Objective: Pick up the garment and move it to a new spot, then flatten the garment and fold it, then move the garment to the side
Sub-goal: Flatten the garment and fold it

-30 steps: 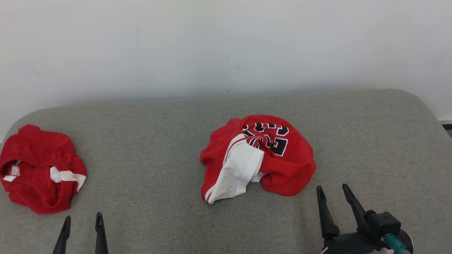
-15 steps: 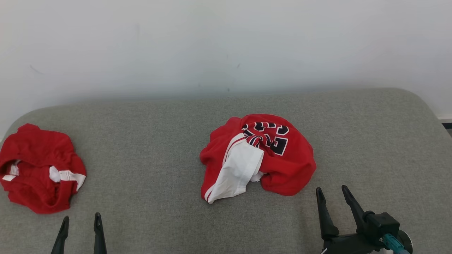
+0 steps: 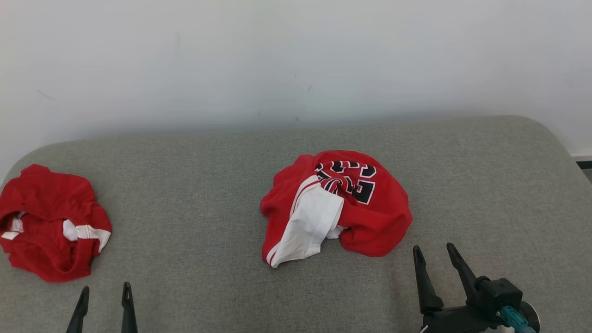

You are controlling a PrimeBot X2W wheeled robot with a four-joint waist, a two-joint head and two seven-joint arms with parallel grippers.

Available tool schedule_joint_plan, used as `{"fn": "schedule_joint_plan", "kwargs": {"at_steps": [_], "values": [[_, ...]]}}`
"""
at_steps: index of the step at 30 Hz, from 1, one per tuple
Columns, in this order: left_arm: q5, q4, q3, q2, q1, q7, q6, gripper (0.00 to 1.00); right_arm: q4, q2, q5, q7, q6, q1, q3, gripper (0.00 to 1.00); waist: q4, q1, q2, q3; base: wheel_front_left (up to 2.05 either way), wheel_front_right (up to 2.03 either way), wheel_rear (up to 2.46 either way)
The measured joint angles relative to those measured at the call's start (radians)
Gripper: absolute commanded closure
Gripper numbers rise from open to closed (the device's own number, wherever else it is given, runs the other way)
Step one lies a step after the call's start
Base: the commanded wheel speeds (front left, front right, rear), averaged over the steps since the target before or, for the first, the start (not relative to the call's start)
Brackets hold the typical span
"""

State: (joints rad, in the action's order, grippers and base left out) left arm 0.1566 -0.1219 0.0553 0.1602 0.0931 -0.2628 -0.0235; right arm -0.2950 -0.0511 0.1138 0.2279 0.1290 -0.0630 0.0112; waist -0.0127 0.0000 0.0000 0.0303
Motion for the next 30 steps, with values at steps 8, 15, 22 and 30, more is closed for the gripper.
{"fn": "schedule_joint_plan", "kwargs": {"at_steps": [8, 15, 22, 30], "values": [[-0.008, -0.022, -0.012, 0.006, -0.002, 0.0, 0.002, 0.0, -0.003, 0.0, 0.0, -0.001, 0.0, 0.0, 0.001, 0.0, 0.001, 0.0, 0.0, 0.005, 0.0, 0.0, 0.0], [-0.013, -0.028, -0.017, 0.012, -0.002, 0.0, 0.006, 0.0, -0.004, 0.0, 0.0, -0.004, 0.0, 0.0, 0.001, 0.0, 0.0, -0.0001, 0.0, 0.008, 0.0, 0.0, 0.0], [-0.009, -0.027, -0.018, 0.013, -0.002, 0.0, 0.005, 0.0, -0.004, 0.0, 0.002, -0.004, 0.0, 0.0, 0.004, 0.0, -0.001, 0.0, 0.0, 0.009, 0.0, 0.0, 0.0], [-0.003, -0.031, -0.02, 0.013, -0.002, 0.0, 0.006, 0.0, -0.004, 0.0, 0.002, -0.007, 0.0, 0.0, 0.001, 0.0, -0.002, -0.0001, 0.0, 0.007, 0.0, 0.0, 0.0]]}}
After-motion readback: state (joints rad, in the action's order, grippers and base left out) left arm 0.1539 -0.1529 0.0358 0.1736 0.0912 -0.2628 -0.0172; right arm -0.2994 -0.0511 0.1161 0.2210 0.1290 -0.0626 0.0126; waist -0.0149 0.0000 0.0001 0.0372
